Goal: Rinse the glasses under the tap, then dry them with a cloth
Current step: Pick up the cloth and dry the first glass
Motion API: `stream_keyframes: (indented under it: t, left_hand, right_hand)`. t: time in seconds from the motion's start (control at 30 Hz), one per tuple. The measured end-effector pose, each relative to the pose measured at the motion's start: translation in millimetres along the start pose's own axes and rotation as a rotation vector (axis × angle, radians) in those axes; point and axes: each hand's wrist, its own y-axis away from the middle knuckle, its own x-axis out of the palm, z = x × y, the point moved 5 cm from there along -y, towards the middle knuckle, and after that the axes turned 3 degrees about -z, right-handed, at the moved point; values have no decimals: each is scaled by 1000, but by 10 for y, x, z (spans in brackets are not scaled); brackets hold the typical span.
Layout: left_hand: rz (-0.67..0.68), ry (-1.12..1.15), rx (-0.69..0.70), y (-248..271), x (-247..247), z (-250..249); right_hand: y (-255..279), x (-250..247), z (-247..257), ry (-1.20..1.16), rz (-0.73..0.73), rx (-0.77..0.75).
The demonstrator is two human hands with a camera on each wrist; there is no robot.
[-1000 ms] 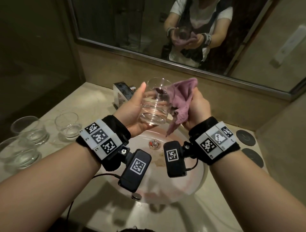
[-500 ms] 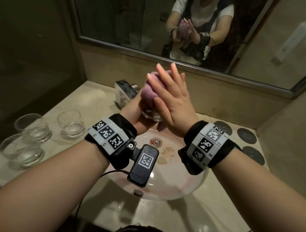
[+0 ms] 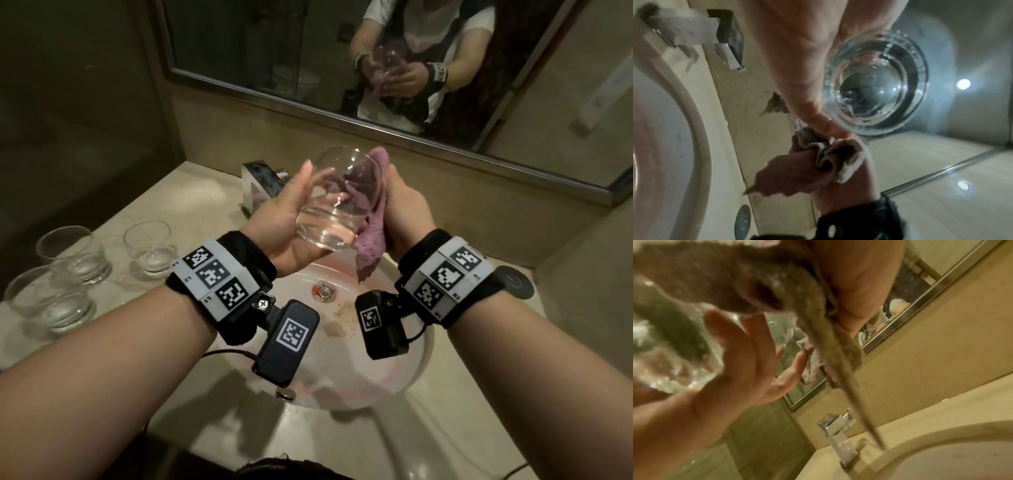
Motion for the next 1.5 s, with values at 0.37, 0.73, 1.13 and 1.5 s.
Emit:
stream_keyframes:
  t: [0.37, 0.73, 1.13, 1.5]
  left_hand:
    - [-64, 296, -88, -27, -1, 50]
    - [50, 85, -118, 50, -17, 99]
    - [137, -72, -87, 44, -70, 9]
    - [2, -132, -100, 107, -421, 58]
  right_hand:
    - [410, 82, 205, 597, -3, -895]
    - [704, 381, 251, 927, 19, -1449]
    - [532, 363, 323, 595, 20, -1072]
    - [44, -280, -120, -17, -136, 83]
